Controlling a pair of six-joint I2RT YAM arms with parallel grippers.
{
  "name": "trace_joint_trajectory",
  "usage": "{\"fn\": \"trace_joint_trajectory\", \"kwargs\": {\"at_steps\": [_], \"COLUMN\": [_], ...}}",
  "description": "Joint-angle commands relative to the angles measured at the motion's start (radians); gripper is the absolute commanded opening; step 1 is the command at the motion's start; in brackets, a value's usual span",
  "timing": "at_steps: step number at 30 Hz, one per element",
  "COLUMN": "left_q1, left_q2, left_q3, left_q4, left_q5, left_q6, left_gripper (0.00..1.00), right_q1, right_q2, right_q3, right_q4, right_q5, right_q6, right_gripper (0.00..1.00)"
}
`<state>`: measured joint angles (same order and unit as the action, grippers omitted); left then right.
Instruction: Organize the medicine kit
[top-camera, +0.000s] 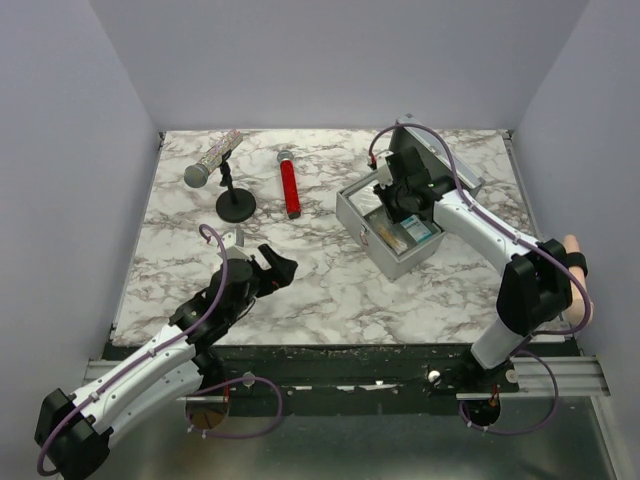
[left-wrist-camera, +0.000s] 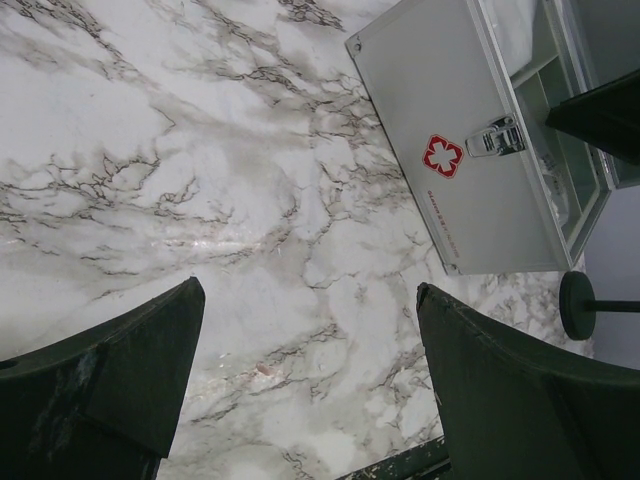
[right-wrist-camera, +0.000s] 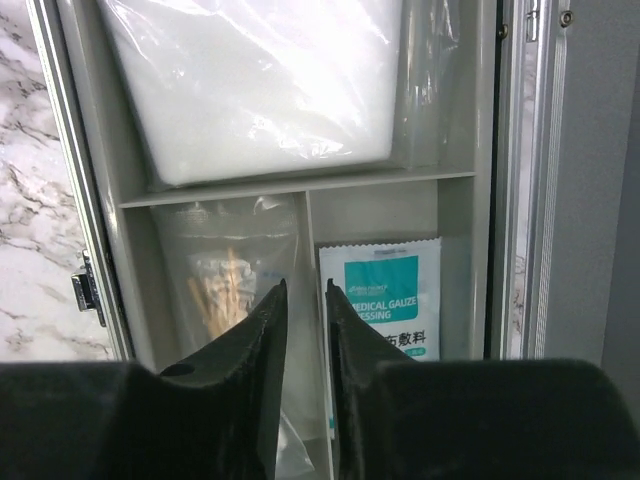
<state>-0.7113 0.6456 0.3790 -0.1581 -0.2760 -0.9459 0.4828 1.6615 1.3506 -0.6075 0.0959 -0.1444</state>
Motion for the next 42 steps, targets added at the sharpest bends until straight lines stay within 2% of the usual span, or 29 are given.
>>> {"fn": "trace_joint_trajectory", "kwargs": {"at_steps": [1, 6, 11, 14, 20, 24, 30, 33, 39, 42], "left_q1": [-0.005, -0.005, -0.005, -0.005, -0.005, -0.007, -0.007, -0.008, -0.005, -0.007], "left_q2": [0.002, -0.006, 0.009, 0.041, 0.085, 0.051, -0.001, 0.002, 0.026, 0.028], "left_q3": [-0.005, -0.006, 0.003, 0.018, 0.052, 0.058, 0.058, 0.057, 0.069, 0.064], "left_q4": [0.017, 0.012, 0.022, 0.031, 0.011, -0.041, -0.107, -0.106, -0.1, -0.089], "left_q5": [0.021, 0.017, 0.012, 0.018, 0.031, 0.014, -0.02, -0.022, -0.014, -0.011], "left_q6": [0.01, 0.009, 0.009, 0.009, 0.003, 0.001, -0.001, -0.002, 0.012, 0.01], "left_gripper": [0.98, 0.98, 0.98, 0.98, 0.98, 0.98, 0.98, 0.98, 0.98, 0.98], "right_q1": [-0.007, -0.009, -0.001, 0.042, 0.154, 0.172, 0.192, 0.198, 0.25, 0.272], "right_q2": [-0.031, -0.066, -0.202, -0.221, -0.102, -0.043, 0.026, 0.04, 0.006, -0.012], "right_q3": [-0.007, 0.007, -0.08, -0.125, -0.096, -0.071, -0.042, -0.056, -0.126, -0.151], "right_q4": [0.005, 0.005, 0.106, 0.15, 0.161, 0.189, 0.186, 0.198, 0.235, 0.244], "right_q5": [0.048, 0.084, -0.014, -0.024, -0.001, -0.022, 0.094, 0.07, -0.031, -0.051], "right_q6": [0.04, 0.092, 0.222, 0.25, 0.198, 0.183, 0.155, 0.109, 0.011, -0.001], "right_gripper": [0.34, 0.38, 0.49, 0.53, 0.53, 0.55, 0.55, 0.52, 0.25, 0.24]}}
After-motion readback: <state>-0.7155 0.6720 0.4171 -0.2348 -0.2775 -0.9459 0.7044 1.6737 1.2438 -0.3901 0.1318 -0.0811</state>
